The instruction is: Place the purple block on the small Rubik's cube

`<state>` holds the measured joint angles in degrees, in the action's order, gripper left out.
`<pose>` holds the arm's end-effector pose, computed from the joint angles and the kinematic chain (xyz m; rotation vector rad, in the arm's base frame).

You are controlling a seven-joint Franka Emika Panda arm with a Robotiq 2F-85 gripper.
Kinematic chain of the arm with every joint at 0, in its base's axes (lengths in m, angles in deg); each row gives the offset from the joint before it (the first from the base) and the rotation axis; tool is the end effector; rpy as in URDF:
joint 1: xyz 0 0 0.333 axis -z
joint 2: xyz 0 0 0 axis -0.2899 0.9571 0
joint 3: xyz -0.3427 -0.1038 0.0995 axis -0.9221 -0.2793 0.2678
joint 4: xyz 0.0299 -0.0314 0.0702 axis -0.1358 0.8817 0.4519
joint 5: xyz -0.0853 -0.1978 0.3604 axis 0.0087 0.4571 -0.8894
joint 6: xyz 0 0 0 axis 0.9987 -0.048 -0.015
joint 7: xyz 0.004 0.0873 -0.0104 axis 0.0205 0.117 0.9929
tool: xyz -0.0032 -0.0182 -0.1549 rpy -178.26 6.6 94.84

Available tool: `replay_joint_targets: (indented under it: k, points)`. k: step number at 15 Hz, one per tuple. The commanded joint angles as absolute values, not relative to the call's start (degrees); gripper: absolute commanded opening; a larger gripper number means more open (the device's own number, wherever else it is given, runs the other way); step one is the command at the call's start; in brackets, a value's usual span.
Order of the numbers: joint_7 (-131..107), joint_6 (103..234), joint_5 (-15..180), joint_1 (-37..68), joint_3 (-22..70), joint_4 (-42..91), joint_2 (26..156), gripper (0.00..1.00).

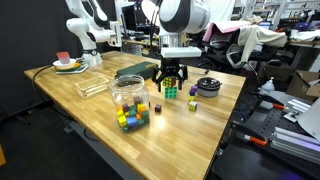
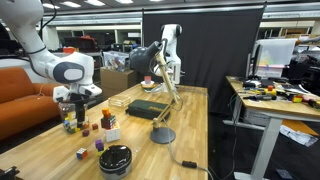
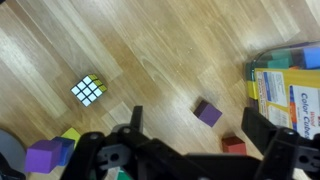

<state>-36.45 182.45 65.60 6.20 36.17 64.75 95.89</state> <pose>0.5080 0.1795 0.1522 -2.9607 0.5938 0.2422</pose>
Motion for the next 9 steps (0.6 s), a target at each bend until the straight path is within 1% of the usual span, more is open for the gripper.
replay_joint_targets:
  k: [1, 5, 9]
  points:
    - [-36.06, 182.23, 65.05, 5.33, 35.33, 64.64, 95.82, 1.0]
    - [-36.07, 182.2, 65.07, 5.3, 35.27, 64.61, 95.82, 1.0]
    - [-45.36, 190.22, 65.32, 2.06, 32.75, 64.66, 99.09, 1.0]
